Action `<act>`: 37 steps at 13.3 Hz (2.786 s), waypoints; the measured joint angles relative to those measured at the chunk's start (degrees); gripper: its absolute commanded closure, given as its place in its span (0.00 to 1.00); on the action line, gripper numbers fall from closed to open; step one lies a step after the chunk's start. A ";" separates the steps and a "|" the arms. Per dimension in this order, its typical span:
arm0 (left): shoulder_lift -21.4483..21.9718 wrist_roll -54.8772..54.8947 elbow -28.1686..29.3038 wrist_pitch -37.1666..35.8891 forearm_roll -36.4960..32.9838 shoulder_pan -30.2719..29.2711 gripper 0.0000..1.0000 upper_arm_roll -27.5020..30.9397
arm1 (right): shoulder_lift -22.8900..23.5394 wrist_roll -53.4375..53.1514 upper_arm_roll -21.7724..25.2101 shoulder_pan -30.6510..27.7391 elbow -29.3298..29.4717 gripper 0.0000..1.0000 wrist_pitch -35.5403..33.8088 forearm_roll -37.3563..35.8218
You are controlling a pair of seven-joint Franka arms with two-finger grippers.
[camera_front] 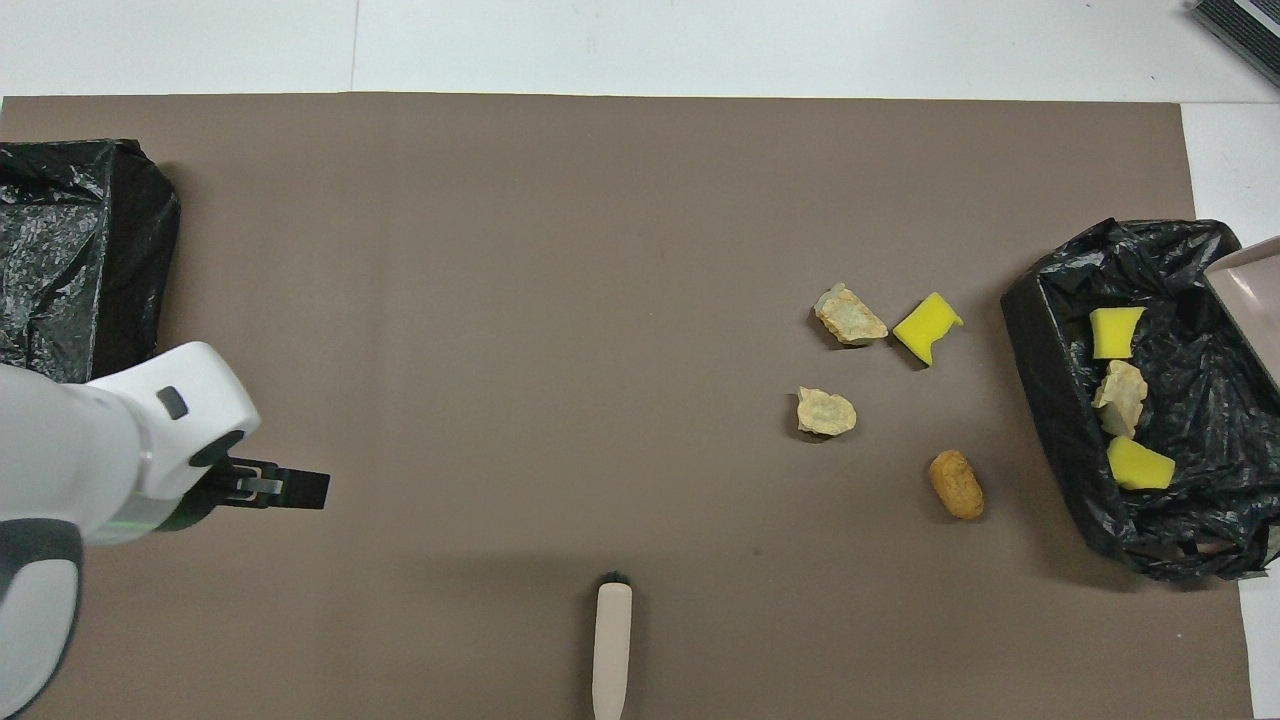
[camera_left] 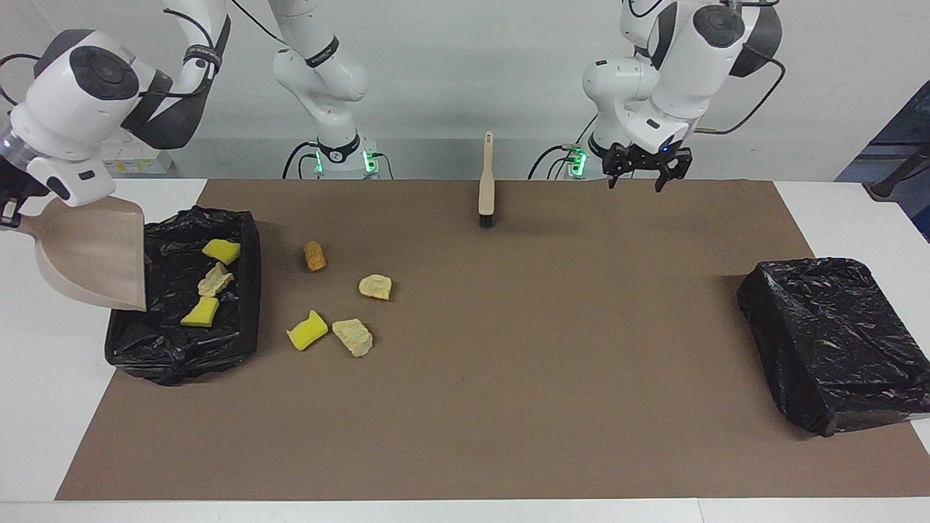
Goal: Sweep and dump trash in bin
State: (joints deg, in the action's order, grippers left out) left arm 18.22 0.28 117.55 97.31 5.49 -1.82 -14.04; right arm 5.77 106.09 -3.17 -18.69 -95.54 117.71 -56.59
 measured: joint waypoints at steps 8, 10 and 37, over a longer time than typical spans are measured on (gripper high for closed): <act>-6.26 5.19 -20.11 -10.19 -0.63 -5.51 0.00 0.31 | 0.06 0.00 -0.07 0.16 -0.39 1.00 -0.02 7.25; -10.31 5.23 -25.42 -12.37 -1.94 -5.51 0.00 1.37 | 0.10 -0.03 -0.10 0.36 -0.74 1.00 -0.71 15.22; -15.98 5.79 -33.36 -14.56 -6.36 6.21 0.00 15.48 | 12.55 -136.50 -0.85 49.72 -4.41 1.00 -5.72 55.56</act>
State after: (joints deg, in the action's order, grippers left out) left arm 2.25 6.07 84.19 82.75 -0.87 4.39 1.44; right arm 18.32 -30.41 -4.02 31.03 -99.94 111.99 -1.03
